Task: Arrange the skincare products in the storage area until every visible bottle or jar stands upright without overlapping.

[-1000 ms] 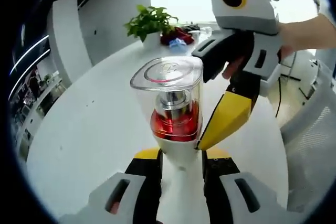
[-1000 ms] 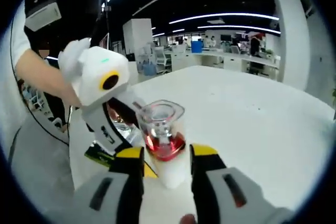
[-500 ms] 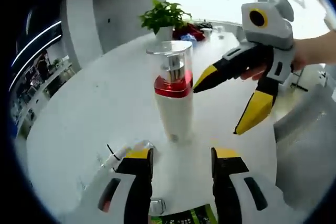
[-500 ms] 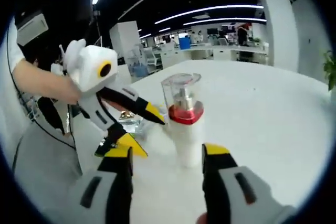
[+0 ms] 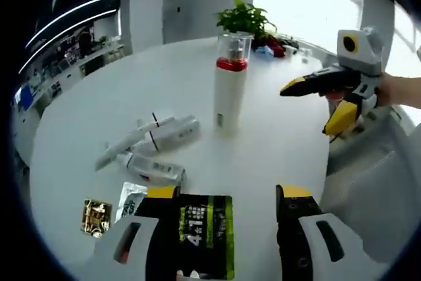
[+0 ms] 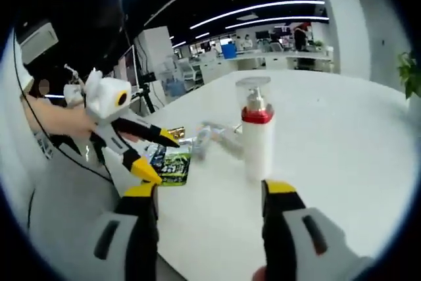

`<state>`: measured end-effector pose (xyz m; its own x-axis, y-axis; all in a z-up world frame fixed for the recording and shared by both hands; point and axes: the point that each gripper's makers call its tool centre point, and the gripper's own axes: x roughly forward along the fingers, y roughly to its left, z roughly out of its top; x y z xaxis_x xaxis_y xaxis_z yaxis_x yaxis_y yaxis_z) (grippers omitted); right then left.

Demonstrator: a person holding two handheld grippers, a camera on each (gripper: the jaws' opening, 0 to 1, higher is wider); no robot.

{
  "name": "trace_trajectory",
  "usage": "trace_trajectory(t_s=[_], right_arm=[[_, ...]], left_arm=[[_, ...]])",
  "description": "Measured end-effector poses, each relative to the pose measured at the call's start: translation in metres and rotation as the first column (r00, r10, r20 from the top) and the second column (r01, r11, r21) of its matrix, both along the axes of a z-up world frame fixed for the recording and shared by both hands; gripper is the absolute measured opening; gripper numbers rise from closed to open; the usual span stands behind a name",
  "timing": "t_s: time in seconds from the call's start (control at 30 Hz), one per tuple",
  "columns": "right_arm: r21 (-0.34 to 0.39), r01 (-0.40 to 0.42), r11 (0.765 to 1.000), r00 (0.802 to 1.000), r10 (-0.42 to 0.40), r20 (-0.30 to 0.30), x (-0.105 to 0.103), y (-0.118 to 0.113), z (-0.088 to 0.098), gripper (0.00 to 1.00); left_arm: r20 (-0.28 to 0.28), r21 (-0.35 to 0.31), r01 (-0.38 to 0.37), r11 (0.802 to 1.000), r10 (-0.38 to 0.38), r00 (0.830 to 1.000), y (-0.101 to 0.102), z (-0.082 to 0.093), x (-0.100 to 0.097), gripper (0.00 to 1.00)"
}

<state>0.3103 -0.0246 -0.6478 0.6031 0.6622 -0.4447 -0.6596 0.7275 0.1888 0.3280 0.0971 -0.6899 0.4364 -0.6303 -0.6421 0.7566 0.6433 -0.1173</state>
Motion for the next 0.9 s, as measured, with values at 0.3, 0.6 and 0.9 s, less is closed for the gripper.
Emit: trace_trajectory(t_s=[0.3, 0.6, 0.9], right_arm=[[0.012, 0.007, 1.0, 1.0, -0.008, 0.01, -0.015, 0.003, 0.007, 0.67], [0.02, 0.018, 1.0, 1.0, -0.018, 0.013, -0.026, 0.0, 0.011, 0.72], [0.035, 0.046, 0.998, 0.999, -0.047, 0.016, -0.035, -0.005, 0.022, 0.76]], left_arm=[[0.025, -0.062, -0.132, 0.989, 0.134, 0.991, 0.028, 0.022, -0.022, 0.57], [0.03, -0.09, -0.222, 0.971, 0.225, 0.974, 0.054, 0.035, -0.04, 0.64], [0.009, -0.095, -0.3, 0.949, 0.302, 0.953, 0.077, 0.04, -0.064, 0.77]])
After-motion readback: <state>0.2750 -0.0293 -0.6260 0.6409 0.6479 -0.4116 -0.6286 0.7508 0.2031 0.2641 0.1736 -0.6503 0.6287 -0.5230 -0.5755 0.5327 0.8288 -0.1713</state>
